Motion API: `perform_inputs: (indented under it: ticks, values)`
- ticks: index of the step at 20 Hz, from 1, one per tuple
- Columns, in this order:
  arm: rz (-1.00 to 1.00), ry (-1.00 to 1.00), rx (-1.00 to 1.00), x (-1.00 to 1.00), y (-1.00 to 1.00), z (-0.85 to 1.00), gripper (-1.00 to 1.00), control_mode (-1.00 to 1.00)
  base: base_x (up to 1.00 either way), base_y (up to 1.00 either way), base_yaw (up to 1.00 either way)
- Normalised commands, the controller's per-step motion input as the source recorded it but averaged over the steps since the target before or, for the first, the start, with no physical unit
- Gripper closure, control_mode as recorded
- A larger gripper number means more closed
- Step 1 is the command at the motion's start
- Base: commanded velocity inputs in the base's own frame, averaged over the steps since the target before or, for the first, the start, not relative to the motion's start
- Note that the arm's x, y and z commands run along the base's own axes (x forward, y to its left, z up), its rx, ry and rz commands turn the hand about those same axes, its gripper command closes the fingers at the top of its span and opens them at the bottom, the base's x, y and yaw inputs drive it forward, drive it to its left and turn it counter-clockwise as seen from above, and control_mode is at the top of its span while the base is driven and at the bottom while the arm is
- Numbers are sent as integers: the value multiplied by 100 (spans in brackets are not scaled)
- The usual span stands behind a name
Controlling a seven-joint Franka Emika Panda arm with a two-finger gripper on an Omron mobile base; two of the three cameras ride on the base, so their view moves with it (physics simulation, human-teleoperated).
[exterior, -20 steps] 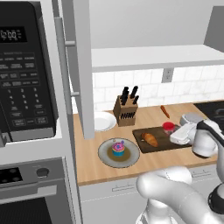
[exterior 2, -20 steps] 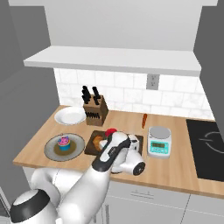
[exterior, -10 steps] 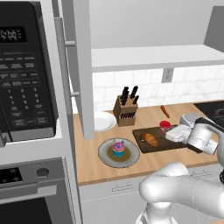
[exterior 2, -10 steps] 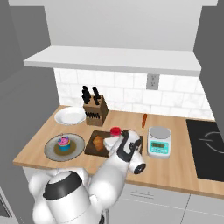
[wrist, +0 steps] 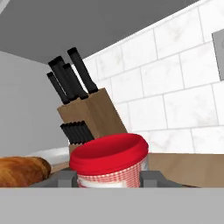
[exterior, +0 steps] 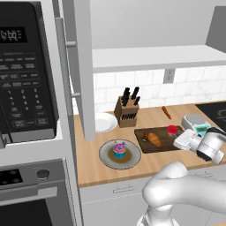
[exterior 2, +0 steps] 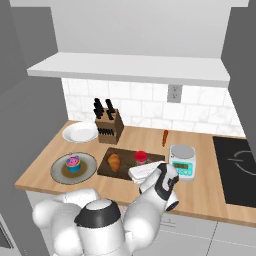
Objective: From the different types of pastries on the counter, select a croissant and place it on the cutting board. Then retrieve a jar of jam from the cabinet and place it alongside the croissant on the cutting board.
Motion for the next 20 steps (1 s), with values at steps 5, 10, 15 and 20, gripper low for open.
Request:
perform_inputs:
  ticks: [5,10,15,20]
  values:
    - [4,-10,2,8,3,-32,100,-100,0,0,0]
    - [0,0,0,9,16,1,-100,-100,0,0,0]
    - [2,0,0,-5,-1,7,-100,-100,0,0,0]
    - [-3,10,-13,-11,-59,83,-100,-100,0,0,0]
